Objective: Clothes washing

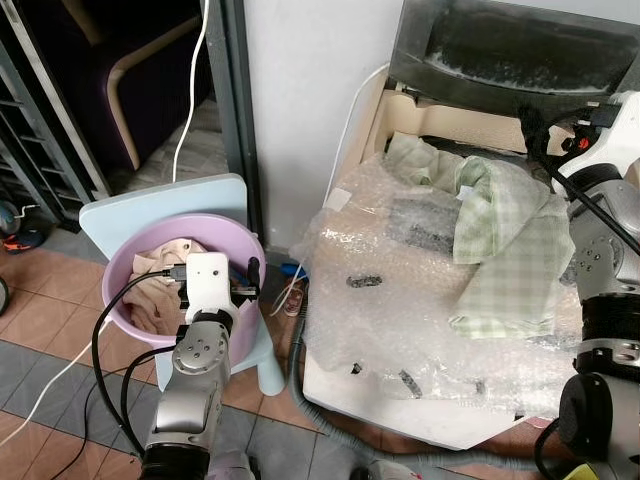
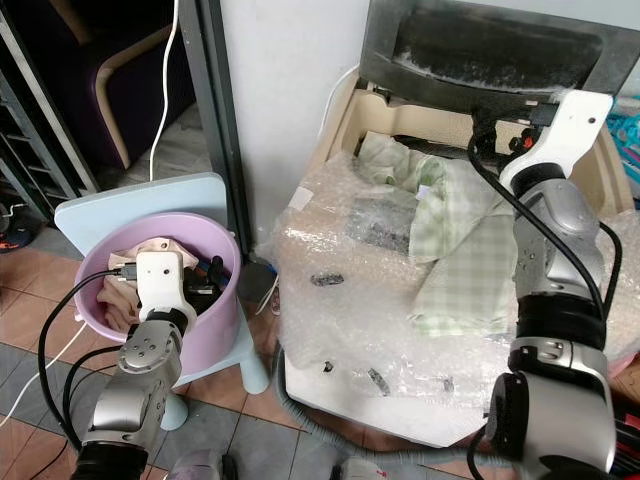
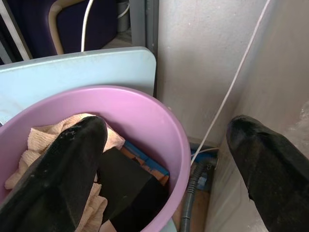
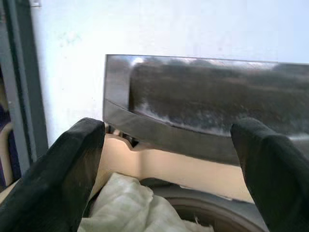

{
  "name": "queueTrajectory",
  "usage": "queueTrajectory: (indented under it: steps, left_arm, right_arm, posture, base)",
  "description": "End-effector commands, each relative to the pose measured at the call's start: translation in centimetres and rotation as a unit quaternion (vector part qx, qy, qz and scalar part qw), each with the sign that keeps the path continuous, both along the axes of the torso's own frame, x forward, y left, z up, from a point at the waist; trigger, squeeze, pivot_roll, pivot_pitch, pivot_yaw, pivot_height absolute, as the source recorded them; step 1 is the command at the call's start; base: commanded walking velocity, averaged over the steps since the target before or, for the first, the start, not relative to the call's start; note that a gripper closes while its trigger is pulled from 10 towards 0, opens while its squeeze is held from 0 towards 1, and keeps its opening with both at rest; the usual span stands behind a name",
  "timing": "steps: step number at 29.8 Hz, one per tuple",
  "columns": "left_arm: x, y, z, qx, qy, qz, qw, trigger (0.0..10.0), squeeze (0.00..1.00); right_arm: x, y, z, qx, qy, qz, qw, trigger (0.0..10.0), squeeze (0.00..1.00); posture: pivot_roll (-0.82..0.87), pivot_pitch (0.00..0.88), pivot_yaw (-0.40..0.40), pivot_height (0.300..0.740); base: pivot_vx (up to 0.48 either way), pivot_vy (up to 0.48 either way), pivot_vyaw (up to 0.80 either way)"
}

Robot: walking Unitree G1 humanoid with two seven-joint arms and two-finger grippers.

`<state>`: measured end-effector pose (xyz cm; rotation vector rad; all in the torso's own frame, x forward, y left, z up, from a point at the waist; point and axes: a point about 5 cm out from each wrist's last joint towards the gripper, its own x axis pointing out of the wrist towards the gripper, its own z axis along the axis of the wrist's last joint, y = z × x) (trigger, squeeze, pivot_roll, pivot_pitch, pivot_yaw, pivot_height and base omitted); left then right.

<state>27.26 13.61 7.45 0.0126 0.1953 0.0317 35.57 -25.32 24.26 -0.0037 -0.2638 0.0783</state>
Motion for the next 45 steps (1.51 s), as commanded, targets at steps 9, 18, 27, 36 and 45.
queueTrajectory:
  steps: [9,18,27,36,45]
  left_arm:
    - [0.3,-0.1,0.0,0.004,0.0,0.0,1.0,10.0,0.0]
    - [0.3,0.1,-0.1,0.004,0.002,-0.001,1.0,10.0,0.0]
    - [1.0,-0.7,0.1,0.002,-0.001,-0.02,1.0,10.0,0.0]
    - [1.2,-0.8,0.1,0.002,-0.003,-0.018,1.0,10.0,0.0]
    - [1.5,-0.2,0.2,0.005,-0.006,-0.003,1.0,10.0,0.0]
  right_arm:
    - [-3.5,0.4,-3.9,-0.142,0.122,0.204,0.961,10.0,0.13]
    - [-6.5,-4.0,-4.6,-0.146,0.177,0.185,0.956,9.2,0.0]
    - [-8.1,-3.1,-8.8,-0.135,0.248,0.235,0.93,0.0,0.0]
    - [-3.9,-1.7,-7.9,-0.152,0.186,0.134,0.961,0.0,0.0]
    - [-1.6,-0.2,-9.2,-0.154,0.242,0.148,0.947,0.0,0.0]
  posture:
    - [-0.04,0.0,-0.038,0.74]
    - [-0.05,0.0,-0.028,0.74]
    - [-0.07,0.0,-0.009,0.74]
    - [-0.06,0.0,-0.016,0.74]
    - [-0.04,0.0,-0.038,0.74]
  base:
    - [0.0,0.0,0.0]
    - [0.0,0.0,0.0]
    - [0.0,0.0,0.0]
    - [0.0,0.0,0.0]
    - [0.0,0.0,0.0]
